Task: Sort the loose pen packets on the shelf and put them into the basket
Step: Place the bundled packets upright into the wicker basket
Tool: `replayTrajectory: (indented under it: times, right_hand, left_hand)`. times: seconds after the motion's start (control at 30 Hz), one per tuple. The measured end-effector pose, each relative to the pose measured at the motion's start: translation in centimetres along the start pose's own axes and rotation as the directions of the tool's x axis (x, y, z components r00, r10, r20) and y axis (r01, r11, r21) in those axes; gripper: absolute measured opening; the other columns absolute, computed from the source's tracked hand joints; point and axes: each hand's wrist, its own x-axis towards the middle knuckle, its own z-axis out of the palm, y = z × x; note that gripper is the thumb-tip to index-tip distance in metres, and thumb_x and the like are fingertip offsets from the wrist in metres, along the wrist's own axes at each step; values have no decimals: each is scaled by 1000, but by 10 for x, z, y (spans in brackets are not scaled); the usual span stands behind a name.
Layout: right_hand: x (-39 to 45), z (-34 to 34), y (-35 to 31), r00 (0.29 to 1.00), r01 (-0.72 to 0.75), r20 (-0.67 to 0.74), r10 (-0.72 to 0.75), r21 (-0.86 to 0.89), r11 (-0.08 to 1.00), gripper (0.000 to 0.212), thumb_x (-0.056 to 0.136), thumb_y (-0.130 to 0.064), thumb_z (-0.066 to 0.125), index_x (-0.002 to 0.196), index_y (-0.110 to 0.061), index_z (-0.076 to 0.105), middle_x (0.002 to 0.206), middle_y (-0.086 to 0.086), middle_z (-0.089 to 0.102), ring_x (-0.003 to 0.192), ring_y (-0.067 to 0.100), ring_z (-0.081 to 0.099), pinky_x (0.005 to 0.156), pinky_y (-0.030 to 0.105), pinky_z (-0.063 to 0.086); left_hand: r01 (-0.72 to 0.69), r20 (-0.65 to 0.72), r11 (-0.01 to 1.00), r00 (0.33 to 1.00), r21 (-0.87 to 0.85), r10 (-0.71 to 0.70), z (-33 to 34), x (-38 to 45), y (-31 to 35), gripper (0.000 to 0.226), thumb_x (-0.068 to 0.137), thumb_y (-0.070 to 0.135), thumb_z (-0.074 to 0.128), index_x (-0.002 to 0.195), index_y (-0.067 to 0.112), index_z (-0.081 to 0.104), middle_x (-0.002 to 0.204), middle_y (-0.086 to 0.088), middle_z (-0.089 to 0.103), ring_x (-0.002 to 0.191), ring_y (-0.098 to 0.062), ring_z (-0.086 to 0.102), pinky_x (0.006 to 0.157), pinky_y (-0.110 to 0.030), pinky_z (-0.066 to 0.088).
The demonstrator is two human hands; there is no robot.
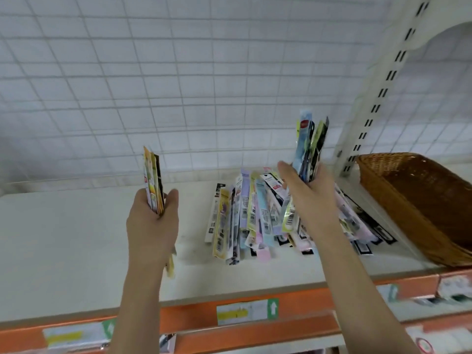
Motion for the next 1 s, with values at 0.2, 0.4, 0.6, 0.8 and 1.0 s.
replayTrajectory:
  times: [0.2,0.4,0.6,0.8,1.0]
  right_hand:
    - [26,-74,-6,998,-2,-61,-9,-177,984,27,89,-29,61,93,-3,52,73,10,53,63,18,49,56,29,39]
    - [60,-172,16,992,-116,-76,96,-340,933,28,90,-39,57,92,-12,49,66,2,51,59,24,52,54,31,40]
    - [84,-266,42,989,-146,-80,125,-383,912,35,92,-37,54,103,-4,55,76,14,61,63,19,62,54,30,45]
    - [99,-314,76,942,-219,75,326,-598,771,23,90,-31,53,99,-10,47,68,3,53,57,13,53,49,26,38]
    - [96,-312,104,812,-188,243,530,-751,633,76,91,-17,56,144,-4,3,89,12,60,72,19,61,53,29,46]
  left_hand:
    - [21,-3,1000,1000,7,-21,12,-11,5,21,91,29,56,95,11,46,66,-6,45,53,-20,45,46,-27,33]
    - [6,-28,1000,1000,30,-5,50,-37,29,20,91,32,55,96,17,44,72,-9,51,67,-32,51,64,-43,46]
    - [-90,-42,996,995,7,91,127,-89,77,13,93,28,51,97,16,51,76,-3,55,82,-31,54,73,-37,40]
    - [-169,-12,986,986,-10,169,181,-137,115,13,94,26,50,96,13,51,75,-13,56,67,-24,53,59,-29,39]
    - [-169,32,985,985,20,168,200,-170,123,25,94,23,50,70,26,44,61,-16,51,56,-25,47,52,-30,36]
